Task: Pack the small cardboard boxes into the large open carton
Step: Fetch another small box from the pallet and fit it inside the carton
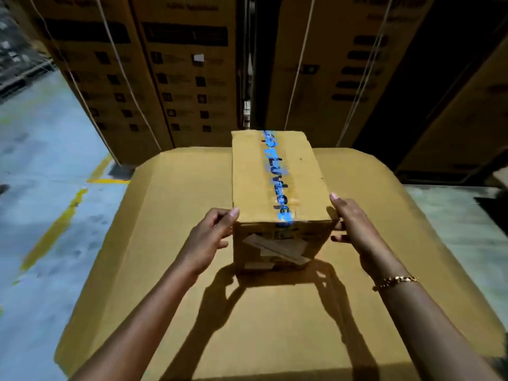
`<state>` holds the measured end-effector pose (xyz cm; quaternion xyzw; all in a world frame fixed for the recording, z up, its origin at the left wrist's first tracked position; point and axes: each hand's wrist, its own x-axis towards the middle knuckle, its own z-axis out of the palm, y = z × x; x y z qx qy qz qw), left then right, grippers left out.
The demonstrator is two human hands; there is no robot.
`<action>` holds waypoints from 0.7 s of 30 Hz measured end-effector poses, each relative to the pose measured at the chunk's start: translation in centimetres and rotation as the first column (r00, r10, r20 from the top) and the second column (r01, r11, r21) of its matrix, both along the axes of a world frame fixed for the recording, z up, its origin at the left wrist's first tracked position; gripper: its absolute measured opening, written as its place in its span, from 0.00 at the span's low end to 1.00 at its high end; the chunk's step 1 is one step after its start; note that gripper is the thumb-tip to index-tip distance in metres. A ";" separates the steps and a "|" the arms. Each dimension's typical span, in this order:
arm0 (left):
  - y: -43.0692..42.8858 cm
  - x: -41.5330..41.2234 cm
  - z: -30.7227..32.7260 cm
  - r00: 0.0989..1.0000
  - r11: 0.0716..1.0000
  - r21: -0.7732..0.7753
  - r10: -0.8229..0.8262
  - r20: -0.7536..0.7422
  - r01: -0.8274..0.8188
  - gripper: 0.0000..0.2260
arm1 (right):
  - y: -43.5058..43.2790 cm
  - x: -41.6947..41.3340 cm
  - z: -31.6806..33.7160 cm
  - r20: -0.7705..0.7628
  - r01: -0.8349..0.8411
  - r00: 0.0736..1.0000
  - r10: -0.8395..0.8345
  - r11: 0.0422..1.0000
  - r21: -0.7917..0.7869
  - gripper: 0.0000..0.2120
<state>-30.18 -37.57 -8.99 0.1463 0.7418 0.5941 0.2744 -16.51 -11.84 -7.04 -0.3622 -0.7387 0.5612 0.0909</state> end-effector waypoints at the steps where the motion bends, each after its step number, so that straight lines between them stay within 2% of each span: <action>1: 0.4 1.1 0.4 1.000 0.999 -0.031 -0.018 -0.006 0.018 0.26 | 0.9 1.7 0.2 0.024 -0.004 1.000 0.004 1.000 0.015 0.21; 4: 2.6 2.2 1.1 0.999 0.988 -0.156 -0.019 -0.048 0.011 0.22 | 3.6 4.3 0.7 0.076 -0.042 0.996 0.042 0.999 -0.002 0.19; 6: 4.8 1.7 1.5 0.999 0.979 -0.201 -0.029 -0.045 0.020 0.24 | 5.0 4.1 1.0 0.085 -0.081 0.993 0.082 0.997 -0.017 0.20; 9: 8.4 0.5 2.0 0.988 0.988 -0.104 -0.103 0.111 0.115 0.34 | 6.1 2.5 1.4 0.122 -0.203 0.968 0.219 0.971 -0.127 0.20; 12: 9.9 -0.5 1.6 0.993 0.993 -0.091 -0.068 0.101 0.078 0.37 | 6.6 1.2 1.9 0.164 -0.266 0.943 0.290 0.952 -0.150 0.19; 14: 9.9 0.3 2.0 1.000 0.996 -0.089 0.005 0.022 -0.003 0.40 | 7.1 1.0 2.2 0.105 -0.269 0.955 0.277 0.959 -0.084 0.20; 17: 9.3 2.7 2.4 0.989 0.998 0.007 0.068 -0.135 -0.067 0.34 | 8.4 1.8 1.5 -0.112 -0.279 0.955 0.275 0.960 -0.022 0.18; 19: 8.3 4.0 1.3 0.986 0.997 0.048 0.059 -0.156 -0.052 0.43 | 8.9 3.0 0.2 -0.212 -0.306 0.931 0.298 0.952 -0.006 0.24; 21: 7.4 5.5 -0.3 0.985 1.000 0.009 0.010 -0.172 -0.009 0.51 | 8.6 4.6 -1.9 -0.216 -0.328 0.917 0.335 0.942 0.071 0.32</action>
